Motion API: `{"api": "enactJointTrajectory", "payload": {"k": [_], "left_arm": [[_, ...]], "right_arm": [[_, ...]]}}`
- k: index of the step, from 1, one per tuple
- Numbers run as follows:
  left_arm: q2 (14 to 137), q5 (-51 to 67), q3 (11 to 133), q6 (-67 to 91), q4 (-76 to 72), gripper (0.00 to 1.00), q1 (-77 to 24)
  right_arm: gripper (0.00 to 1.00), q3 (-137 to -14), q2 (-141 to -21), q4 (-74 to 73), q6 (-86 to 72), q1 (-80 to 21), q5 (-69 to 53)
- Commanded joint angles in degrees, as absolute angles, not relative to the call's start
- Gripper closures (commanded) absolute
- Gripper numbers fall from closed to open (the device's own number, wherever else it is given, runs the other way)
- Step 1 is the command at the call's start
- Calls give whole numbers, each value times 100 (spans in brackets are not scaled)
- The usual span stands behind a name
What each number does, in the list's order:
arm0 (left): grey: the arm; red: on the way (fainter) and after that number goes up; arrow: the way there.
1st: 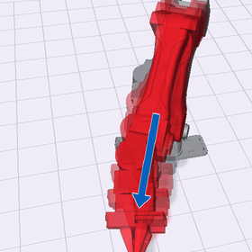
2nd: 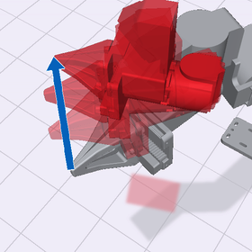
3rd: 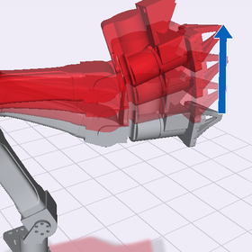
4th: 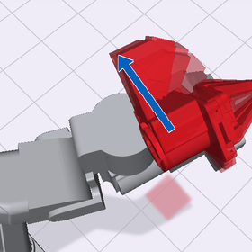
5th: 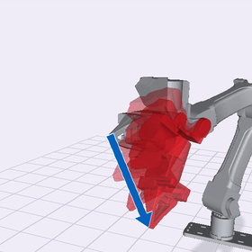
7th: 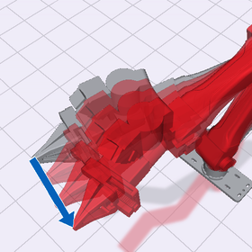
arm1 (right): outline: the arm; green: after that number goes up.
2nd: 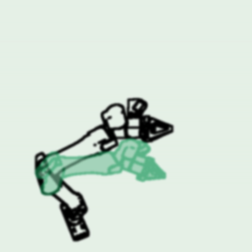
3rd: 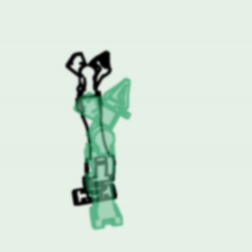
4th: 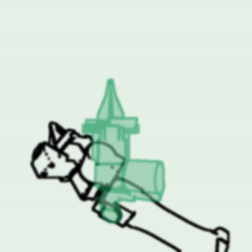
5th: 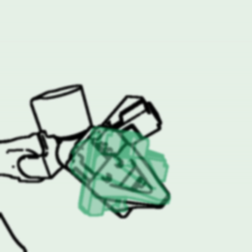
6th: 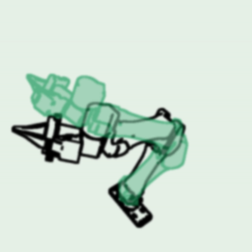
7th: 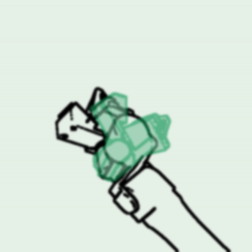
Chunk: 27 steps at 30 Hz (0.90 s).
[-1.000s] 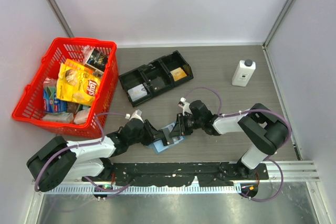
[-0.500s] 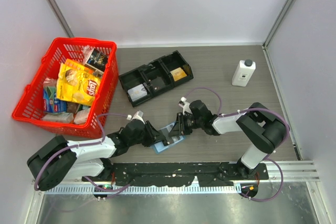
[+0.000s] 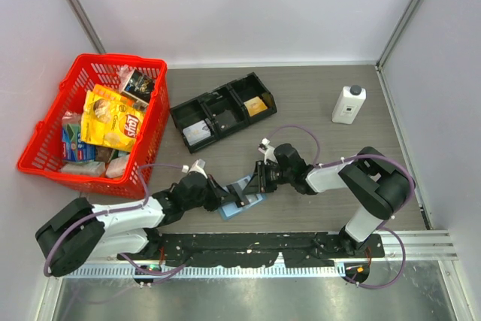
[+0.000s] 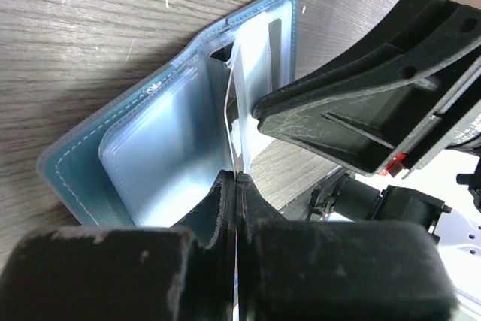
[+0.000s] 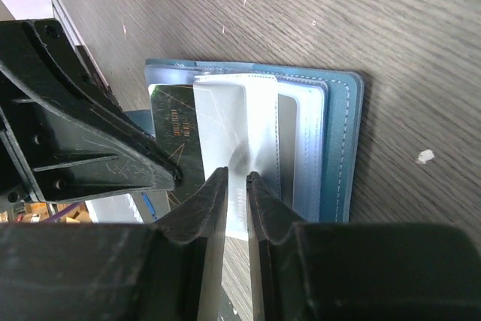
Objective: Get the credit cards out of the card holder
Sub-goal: Remove the credit card from the card holder.
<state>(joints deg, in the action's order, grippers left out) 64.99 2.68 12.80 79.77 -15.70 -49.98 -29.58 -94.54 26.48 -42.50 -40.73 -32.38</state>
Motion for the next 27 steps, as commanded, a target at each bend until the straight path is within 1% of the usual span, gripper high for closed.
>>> {"api": "enactJointTrajectory", "payload": {"k": [1,5,10,15,19,20,22,23,24,26,27], "left_arm": [[6005,71,1397,7832,-1031,100,-5018],[5319,-149,1678,7480,129,100,-4966],[4668,-115,2109,6821,1466,100,-4861],[4719,228,2855,5741,2468,100,-4650],[5140,667,3716,4530,3154,100,-4185],[5307,920,3918,4204,3312,100,-4036],[5763,1177,4453,3317,3654,100,-3772],[6001,1221,4700,2965,3830,100,-3657],[6203,1256,5007,2579,4023,100,-3561],[6660,1301,5543,1928,4288,100,-3254],[6923,1388,5833,1629,4402,100,-3113]], "right_arm": [[78,-2751,-9387,2593,-4175,-4025,-3094],[78,-2698,-9246,2488,-4079,-3990,-3015],[78,-2725,-9018,2180,-3894,-3999,-2900],[78,-2795,-8641,1864,-3771,-3990,-2804],[76,-2821,-8307,1688,-3718,-3999,-2804],[75,-2830,-8245,1661,-3674,-3999,-2830],[64,-2830,-7973,1521,-3604,-4016,-2830],[62,-2821,-7893,1486,-3569,-4008,-2830],[55,-2821,-7736,1372,-3516,-4025,-2795],[48,-2804,-7490,1179,-3384,-4052,-2716],[47,-2804,-7393,1126,-3314,-4052,-2690]]}}
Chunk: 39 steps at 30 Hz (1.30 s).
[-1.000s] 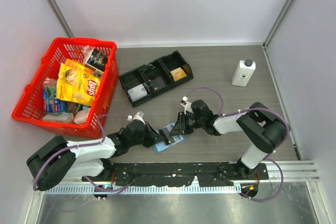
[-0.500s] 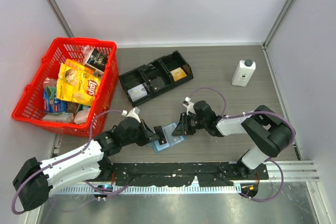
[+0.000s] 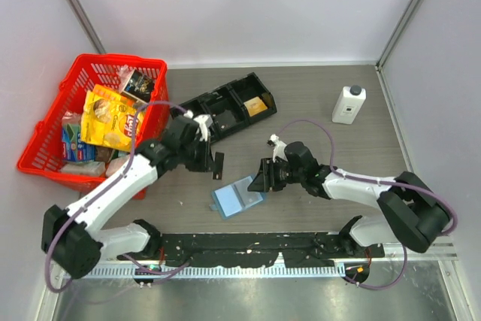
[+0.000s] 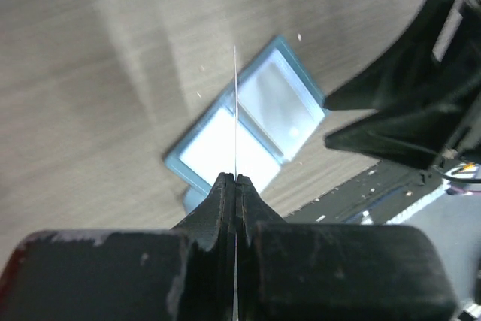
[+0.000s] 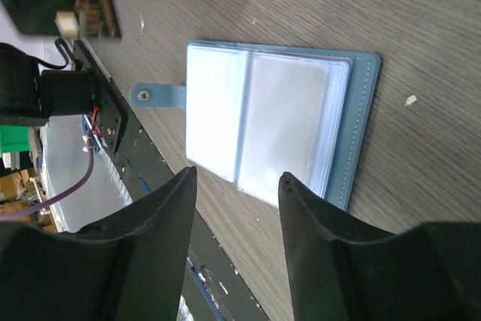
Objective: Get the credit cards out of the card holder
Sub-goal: Remove the credit card from the card holder, then place the credit card in the storage box.
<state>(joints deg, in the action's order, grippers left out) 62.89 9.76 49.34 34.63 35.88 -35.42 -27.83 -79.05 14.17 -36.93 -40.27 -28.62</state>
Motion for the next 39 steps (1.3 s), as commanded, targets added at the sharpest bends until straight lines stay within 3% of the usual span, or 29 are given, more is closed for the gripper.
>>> {"api": "enactJointTrajectory", "payload": {"k": [1,18,33,36,39], "left_arm": [[7169,1423,6184,1365,4508,100,-2972],[11055,1741,10378,-1519,5132,100,-2294],[12972,2013,12137,-2399,5783,100,-2250],[13201,1952,12427,-2461,6028,98,-2241],[13280,1697,12542,-2461,6073,84,-2241]], "right_arm": [[45,-2786,-7244,1021,-3287,-4060,-2672],[42,-2487,-5661,325,-3225,-4078,-2320],[42,-2698,-5932,-123,-3059,-4069,-2189],[42,-2777,-6055,-184,-2980,-4078,-2127],[42,-2839,-6170,-220,-2892,-4087,-2101]]}}
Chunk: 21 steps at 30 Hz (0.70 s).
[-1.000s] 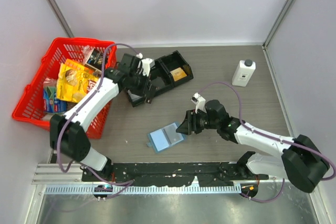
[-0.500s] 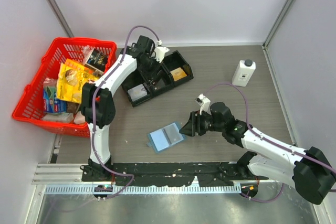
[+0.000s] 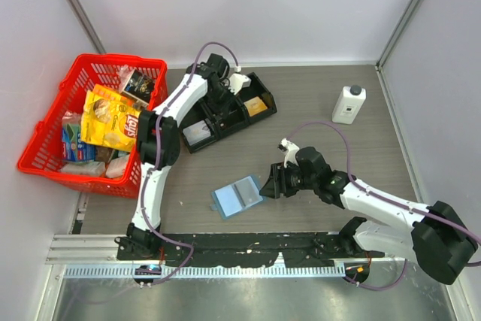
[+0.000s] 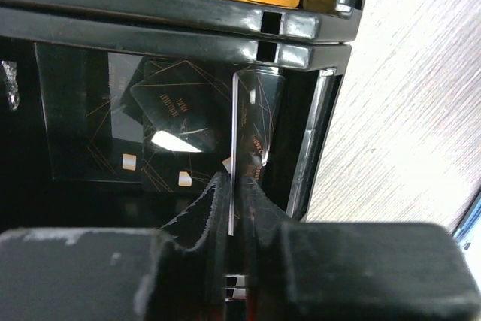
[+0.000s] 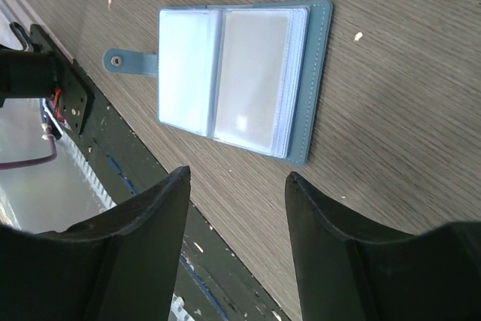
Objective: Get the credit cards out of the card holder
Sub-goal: Place the credit card in the storage box.
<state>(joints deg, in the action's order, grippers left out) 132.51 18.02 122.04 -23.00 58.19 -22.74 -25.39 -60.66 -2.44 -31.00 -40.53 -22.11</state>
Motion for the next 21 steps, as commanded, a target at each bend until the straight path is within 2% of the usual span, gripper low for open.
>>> {"api": "enactJointTrajectory", "payload": {"k": [1,4,7,14,18,21], "left_arm": [[13254,1583,12542,-2435,6030,78,-2250],[13123,1240,12533,-2364,5836,67,-2241],[12894,1134,12559,-2198,5600,62,-2241],[11797,1028,12174,-908,5002,58,-2259],[10770,1405,11095,-151,4475,55,-2311],[9794,1617,9681,464,3860,55,-2417]], "right_arm": [[42,-2874,-6213,-211,-2874,-4078,-2109],[42,-2953,-6302,-255,-2795,-4078,-2101],[42,-3014,-6372,-290,-2751,-4078,-2039],[42,-3138,-6583,-246,-2628,-4078,-2048],[42,-3216,-6820,-114,-2610,-4087,-2074],[42,-3287,-6952,-79,-2628,-4096,-2109]]}}
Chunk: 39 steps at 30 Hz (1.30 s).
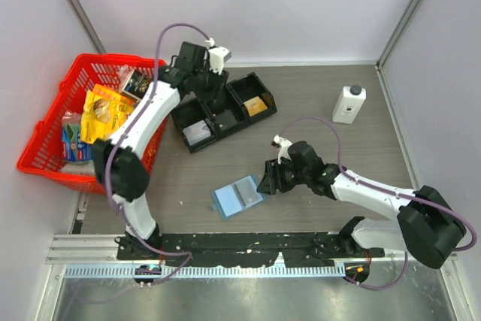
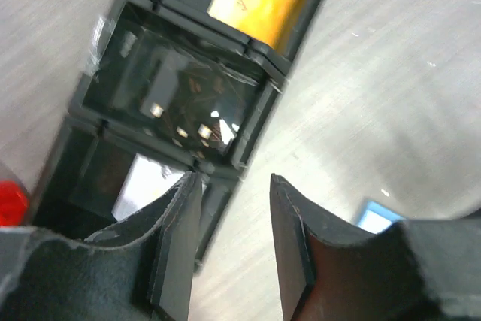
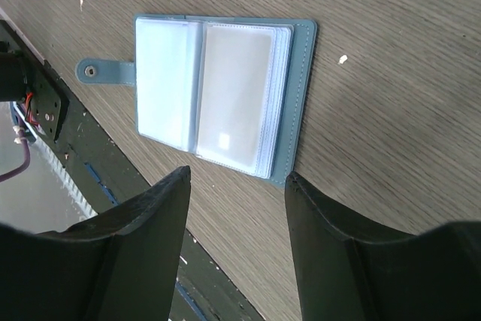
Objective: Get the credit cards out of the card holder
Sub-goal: Place the credit card in the storage box, then remove the credit card from the card holder.
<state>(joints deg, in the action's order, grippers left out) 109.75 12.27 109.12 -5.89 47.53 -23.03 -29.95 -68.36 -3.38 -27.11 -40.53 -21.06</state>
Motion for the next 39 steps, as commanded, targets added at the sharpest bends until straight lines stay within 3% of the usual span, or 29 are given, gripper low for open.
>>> {"api": "enactJointTrajectory", "payload": {"k": [1,4,11,17,29,39], "left_arm": [[9373,1617,9329,666,3702,55,-2443],[8589,1644,8213,1369,3332,54,-2548],[7042,327,5962,2915,3016,53,-3769],[6408,-596,4510,4498,2330,52,-4701],[6855,-1045,3464,5300,1424,60,-5247],[7189,-994,2989,5467,1468,69,-5449]], "right_arm": [[42,-3339,-7022,-79,-2628,-4122,-2109],[42,-3392,-7119,-62,-2637,-4210,-2031],[42,-3533,-7365,-106,-2777,-4623,-1442],[43,-3542,-7479,-105,-3023,-4834,-1064],[56,-3700,-7901,-35,-3120,-5177,-466],[57,-3648,-8235,-35,-3208,-5238,-729]]}}
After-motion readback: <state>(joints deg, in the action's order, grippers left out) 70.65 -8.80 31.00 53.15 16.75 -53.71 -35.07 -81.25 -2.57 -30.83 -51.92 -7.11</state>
